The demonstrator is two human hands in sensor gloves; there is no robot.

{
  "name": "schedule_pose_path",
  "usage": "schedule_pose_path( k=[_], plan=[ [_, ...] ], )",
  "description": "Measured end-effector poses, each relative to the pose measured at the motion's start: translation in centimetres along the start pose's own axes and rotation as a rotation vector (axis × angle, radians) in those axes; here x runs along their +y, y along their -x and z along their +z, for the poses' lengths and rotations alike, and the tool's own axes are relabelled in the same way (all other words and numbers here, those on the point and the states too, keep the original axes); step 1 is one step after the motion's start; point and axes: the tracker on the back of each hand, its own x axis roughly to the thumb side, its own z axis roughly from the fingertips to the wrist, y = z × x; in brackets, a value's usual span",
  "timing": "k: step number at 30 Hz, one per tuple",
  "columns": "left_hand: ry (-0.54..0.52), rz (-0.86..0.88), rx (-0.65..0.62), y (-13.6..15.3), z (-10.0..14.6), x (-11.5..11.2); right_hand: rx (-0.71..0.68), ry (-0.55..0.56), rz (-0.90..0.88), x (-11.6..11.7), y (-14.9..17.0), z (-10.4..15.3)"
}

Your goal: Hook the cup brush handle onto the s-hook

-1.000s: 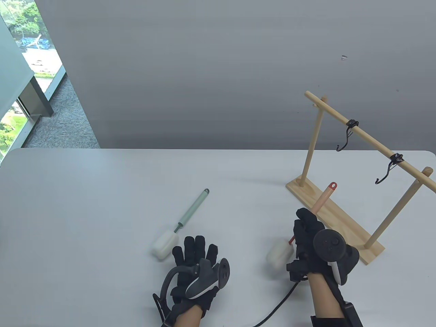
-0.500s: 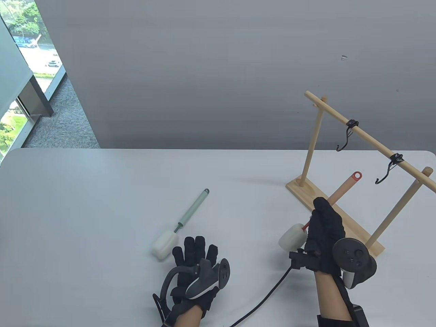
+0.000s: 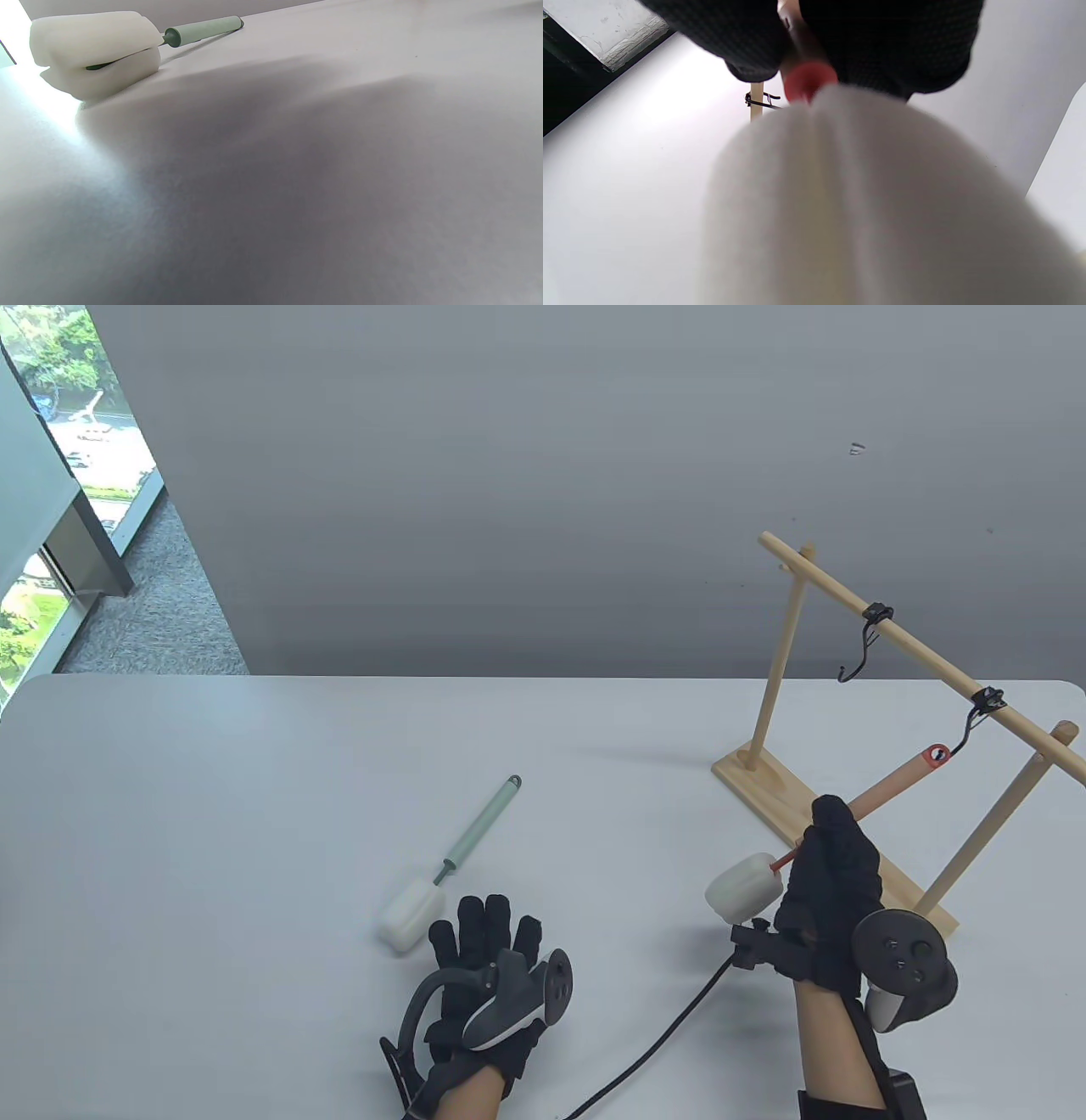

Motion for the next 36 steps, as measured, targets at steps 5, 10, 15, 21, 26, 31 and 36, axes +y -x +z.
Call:
schedule_pose_path(
  k=[5, 10, 15, 21, 26, 31, 36],
  plan=[
    [0.003, -0.002, 0.000, 0.0, 0.0, 0.0, 0.021, 0.000, -0.009, -0.1, 0.4, -0.1],
    [0.003, -0.002, 0.000, 0.0, 0.0, 0.0, 0.037, -0.010, -0.004, 0.0, 0.7, -0.1],
    [0.003, -0.002, 0.000, 0.0, 0.0, 0.0, 0.059, -0.021, 0.004, 0.0, 1.3, 0.0],
    [0.014, -0.006, 0.002, 0.0, 0.0, 0.0, 0.071, -0.042, -0.022, 0.3, 2.1, 0.3],
    [0.014, -0.006, 0.002, 0.0, 0.0, 0.0, 0.073, -0.056, -0.005, 0.6, 2.3, 0.5],
    [0.016, -0.005, 0.004, 0.0, 0.0, 0.0, 0.082, -0.043, 0.012, 0.3, 2.3, 0.7],
    [0.019, -0.010, 0.007, 0.0, 0.0, 0.0, 0.063, -0.057, 0.029, 0.5, 2.0, 1.1]
  ],
)
